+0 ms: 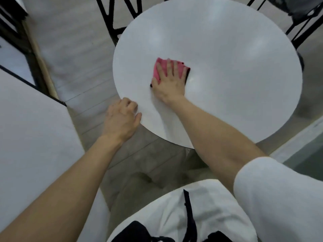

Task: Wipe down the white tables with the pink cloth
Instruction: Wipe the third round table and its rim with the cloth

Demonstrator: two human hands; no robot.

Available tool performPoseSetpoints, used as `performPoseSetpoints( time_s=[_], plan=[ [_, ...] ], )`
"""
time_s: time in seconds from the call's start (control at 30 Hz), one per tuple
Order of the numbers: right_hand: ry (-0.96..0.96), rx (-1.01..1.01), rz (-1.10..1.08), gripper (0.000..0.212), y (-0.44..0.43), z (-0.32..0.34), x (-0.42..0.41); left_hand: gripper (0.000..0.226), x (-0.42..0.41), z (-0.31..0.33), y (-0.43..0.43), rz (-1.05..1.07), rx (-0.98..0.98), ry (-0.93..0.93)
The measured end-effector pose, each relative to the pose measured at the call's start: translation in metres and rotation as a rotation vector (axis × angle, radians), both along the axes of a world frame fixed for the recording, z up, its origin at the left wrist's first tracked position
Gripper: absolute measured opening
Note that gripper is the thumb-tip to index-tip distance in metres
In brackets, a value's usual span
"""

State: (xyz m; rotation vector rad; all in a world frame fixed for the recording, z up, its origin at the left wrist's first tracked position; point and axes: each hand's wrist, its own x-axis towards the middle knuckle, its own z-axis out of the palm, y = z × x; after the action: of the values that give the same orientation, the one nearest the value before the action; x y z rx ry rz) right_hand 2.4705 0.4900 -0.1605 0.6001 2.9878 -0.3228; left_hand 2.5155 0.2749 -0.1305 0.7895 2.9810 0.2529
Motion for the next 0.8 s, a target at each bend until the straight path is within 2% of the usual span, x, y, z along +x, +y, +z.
performPoseSetpoints(
  time_s=[0.1,0.2,0.37,0.47,0.63,0.73,0.8],
  plan=[
    [0.039,-0.012,0.217,0.070,-0.048,-0.003,-0.007,0.025,0.005,-0.004,-0.010,-0.012,-0.014,0.032],
    [0.113,-0.014,0.231,0.069,0.000,-0.013,0.045,0.024,-0.001,0.001,-0.007,0.004,-0.012,0.039],
    [0.043,0.039,-0.177,0.073,0.138,-0.011,0.175,0.026,-0.022,0.020,0.008,-0.043,-0.023,-0.027],
    [-0.029,0.004,-0.381,0.072,0.178,-0.010,0.212,0.022,-0.048,0.028,0.022,-0.111,-0.029,-0.008],
    [-0.020,0.061,-0.549,0.072,0.172,-0.016,0.189,0.027,-0.102,0.034,0.051,-0.237,-0.030,0.016],
    [0.006,0.068,-0.733,0.076,0.171,-0.010,0.136,0.028,-0.142,0.040,0.073,-0.330,-0.082,0.034],
    [0.014,0.055,-0.774,0.078,0.163,-0.003,0.087,0.028,-0.165,0.045,0.087,-0.384,-0.092,0.046]
  ],
)
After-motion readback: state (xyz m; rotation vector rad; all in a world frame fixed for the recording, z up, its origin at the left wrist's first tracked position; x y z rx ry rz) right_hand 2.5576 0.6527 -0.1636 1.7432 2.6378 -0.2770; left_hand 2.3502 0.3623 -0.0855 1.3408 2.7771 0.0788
